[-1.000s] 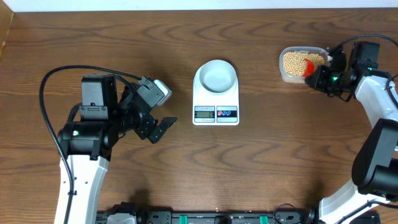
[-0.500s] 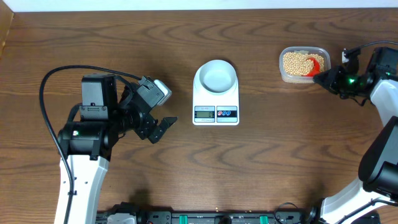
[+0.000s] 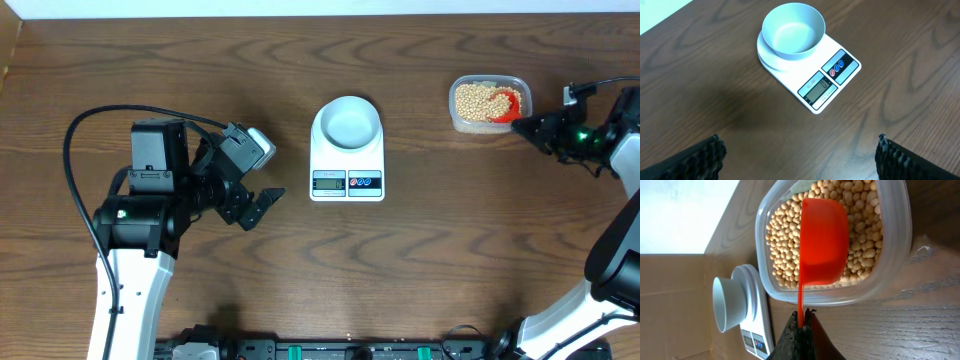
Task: Scoop item into bowl and weigh 50g on scale
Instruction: 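Drag the scoop through the soybeans and lift it full, then carry the filled scoop with the right gripper over the white bowl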
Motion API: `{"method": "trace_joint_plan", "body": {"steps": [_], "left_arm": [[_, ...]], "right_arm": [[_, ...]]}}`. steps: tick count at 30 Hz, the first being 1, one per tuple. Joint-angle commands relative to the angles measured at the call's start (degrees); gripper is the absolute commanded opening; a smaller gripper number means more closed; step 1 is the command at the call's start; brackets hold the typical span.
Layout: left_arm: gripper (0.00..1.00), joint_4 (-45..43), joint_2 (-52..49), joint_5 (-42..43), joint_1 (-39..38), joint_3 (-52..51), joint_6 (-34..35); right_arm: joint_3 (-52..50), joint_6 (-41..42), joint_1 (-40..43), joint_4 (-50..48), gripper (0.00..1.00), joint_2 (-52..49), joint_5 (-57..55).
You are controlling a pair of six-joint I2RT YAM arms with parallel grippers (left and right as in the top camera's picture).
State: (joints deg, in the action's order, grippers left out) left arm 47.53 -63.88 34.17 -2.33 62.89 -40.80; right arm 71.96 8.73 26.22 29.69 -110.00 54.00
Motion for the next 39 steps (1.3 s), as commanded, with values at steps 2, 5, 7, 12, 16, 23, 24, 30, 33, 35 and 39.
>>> {"method": "trace_joint_plan", "body": {"steps": [2,5,7,12,16,23,24,30,33,35,39], "left_arm": [[0.98,0.0,-0.2,0.1,0.3,1.1,-0.8],[0.98,0.0,-0.2,0.1,0.3,1.1,-0.7],[0.98,0.0,-0.2,0.1,0.3,1.1,-0.7],[0.98,0.0,-0.2,0.1,0.3,1.1,-0.7],[0.98,0.0,-0.2,0.1,0.3,1.1,-0.7],[0.98,0.0,-0.2,0.1,0.3,1.1,-0.8],[0.98,0.0,-0.2,0.1,0.3,1.1,-0.7],[0.98,0.0,-0.2,0.1,0.3,1.1,-0.8],[0.98,0.0,-0.2,0.1,0.3,1.1,-0.7],[0.98,0.0,-0.2,0.1,0.3,1.1,-0.7],[0.98,0.0,-0.2,0.1,0.3,1.1,-0.7]], "right_arm": [[-0.1,-0.2,1.2,-0.2,0.01,-0.1,5.7],[-0.1,-0.2,1.7,-0.3,0.01,-0.1,7.6],[-0.1,-0.2,2.2,-0.3,0.01,-0.1,9.0],[-0.1,-0.2,3.2,-0.3,0.01,-0.1,12.0],[-0.1,-0.2,3.4,-0.4,0.01,-0.1,13.9],[-0.1,-0.2,3.4,-0.4,0.01,-0.1,16.9],[-0.1,-0.2,3.4,-0.3,0.01,-0.1,17.4],[-0.1,0.2,3.3,-0.3,0.01,-0.1,22.1],[-0.1,0.5,3.0,-0.3,0.01,-0.1,23.1],[-0.1,0.7,2.9,-0.3,0.01,-0.1,24.1],[-0.1,1.8,2.5,-0.3,0.01,-0.1,24.7]]}}
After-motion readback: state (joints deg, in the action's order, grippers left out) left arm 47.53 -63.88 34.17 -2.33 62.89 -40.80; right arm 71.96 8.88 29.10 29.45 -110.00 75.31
